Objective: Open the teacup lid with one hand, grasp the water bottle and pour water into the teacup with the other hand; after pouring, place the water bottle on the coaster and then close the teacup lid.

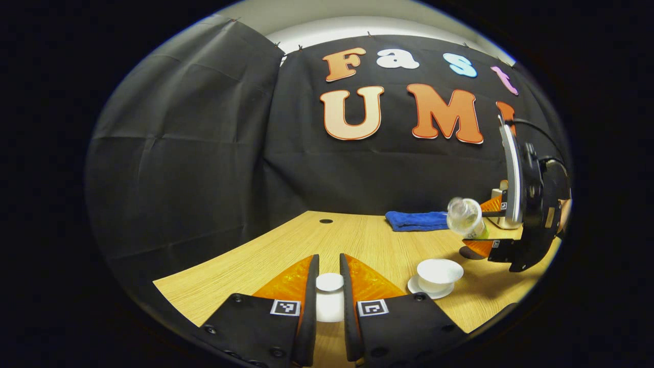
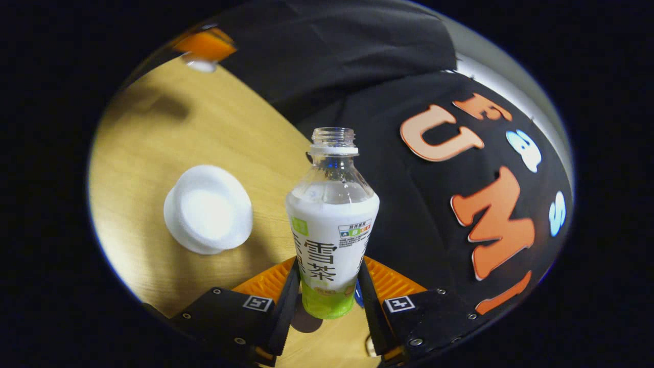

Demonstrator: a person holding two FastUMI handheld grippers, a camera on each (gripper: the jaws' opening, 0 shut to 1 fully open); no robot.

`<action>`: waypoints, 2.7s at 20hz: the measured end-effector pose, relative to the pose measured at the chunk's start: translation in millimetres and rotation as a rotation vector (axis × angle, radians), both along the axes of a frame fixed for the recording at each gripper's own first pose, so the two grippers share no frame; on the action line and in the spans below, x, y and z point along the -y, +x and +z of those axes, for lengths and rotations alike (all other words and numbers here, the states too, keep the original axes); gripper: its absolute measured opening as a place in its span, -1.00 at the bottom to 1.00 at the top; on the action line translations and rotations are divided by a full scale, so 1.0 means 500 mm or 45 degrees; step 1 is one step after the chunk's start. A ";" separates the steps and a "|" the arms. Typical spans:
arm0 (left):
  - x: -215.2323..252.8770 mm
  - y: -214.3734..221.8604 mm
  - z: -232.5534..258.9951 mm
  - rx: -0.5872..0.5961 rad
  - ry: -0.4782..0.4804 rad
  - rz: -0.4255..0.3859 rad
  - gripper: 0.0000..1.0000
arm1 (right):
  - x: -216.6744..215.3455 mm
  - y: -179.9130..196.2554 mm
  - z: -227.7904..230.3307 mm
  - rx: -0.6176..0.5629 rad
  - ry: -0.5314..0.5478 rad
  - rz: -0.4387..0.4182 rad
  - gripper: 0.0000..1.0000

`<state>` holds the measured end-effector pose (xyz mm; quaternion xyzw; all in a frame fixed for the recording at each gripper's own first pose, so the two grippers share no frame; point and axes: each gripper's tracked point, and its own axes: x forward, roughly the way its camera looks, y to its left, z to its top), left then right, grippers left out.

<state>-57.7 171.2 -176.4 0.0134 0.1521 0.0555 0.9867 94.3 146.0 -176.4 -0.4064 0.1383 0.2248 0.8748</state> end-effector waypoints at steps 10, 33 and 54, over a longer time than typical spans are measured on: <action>0.027 -0.002 -0.007 0.014 0.004 -0.027 -0.46 | 0.150 0.067 -0.037 -0.251 0.692 -0.466 0.30; 0.271 0.110 -0.046 0.010 -0.187 -0.259 -0.47 | 0.165 0.063 -0.116 -0.467 1.020 -0.587 0.69; 0.396 0.148 -0.167 -0.180 0.069 -0.346 -0.23 | 0.254 -0.064 -0.005 -0.310 1.104 -0.509 0.84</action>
